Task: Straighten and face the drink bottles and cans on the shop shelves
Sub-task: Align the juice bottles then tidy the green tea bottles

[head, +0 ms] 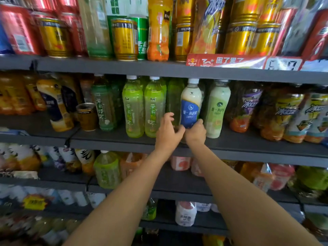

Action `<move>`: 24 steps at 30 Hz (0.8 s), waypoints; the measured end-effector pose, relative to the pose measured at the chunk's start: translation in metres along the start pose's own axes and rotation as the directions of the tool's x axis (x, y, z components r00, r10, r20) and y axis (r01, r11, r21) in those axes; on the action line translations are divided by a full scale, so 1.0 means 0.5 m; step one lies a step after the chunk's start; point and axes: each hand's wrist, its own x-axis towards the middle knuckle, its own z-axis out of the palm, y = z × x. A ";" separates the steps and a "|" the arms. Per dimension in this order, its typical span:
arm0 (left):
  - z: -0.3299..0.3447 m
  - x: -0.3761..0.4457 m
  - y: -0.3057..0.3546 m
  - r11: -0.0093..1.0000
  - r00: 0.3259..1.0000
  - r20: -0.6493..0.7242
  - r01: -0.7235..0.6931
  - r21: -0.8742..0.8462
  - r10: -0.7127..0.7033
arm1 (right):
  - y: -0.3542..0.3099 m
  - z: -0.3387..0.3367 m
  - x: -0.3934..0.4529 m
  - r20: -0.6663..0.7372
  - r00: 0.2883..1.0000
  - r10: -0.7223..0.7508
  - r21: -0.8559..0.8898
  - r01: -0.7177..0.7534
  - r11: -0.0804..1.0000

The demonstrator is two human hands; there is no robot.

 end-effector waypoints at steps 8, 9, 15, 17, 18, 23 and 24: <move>0.003 -0.051 0.048 0.993 0.996 0.029 -0.085 0.083 0.083 | 0.040 -0.067 -0.072 -0.041 0.952 -0.303 0.105 0.306 0.946; 0.000 -0.064 0.054 0.991 0.994 0.026 -0.106 0.087 0.104 | 0.040 -0.079 -0.084 -0.052 0.945 -0.324 0.101 0.327 0.939; -0.043 -0.141 0.096 0.991 0.991 -0.006 -0.132 -0.017 0.132 | 0.025 -0.148 -0.200 -0.051 0.943 -0.329 0.079 0.332 0.940; -0.062 -0.168 0.118 0.991 0.991 0.009 -0.134 -0.026 0.134 | 0.018 -0.170 -0.244 -0.078 0.952 -0.298 0.056 0.302 0.952; -0.070 -0.182 0.129 0.991 0.991 0.023 -0.132 -0.027 0.133 | 0.013 -0.183 -0.264 -0.096 0.956 -0.278 0.030 0.282 0.959; -0.108 -0.247 0.206 0.986 0.985 0.047 -0.165 -0.015 0.165 | -0.025 -0.279 -0.346 -0.115 0.981 -0.153 -0.207 0.127 0.970; -0.115 -0.259 0.226 0.983 0.982 0.051 -0.183 -0.003 0.183 | -0.031 -0.296 -0.358 -0.114 0.983 -0.145 -0.230 0.116 0.966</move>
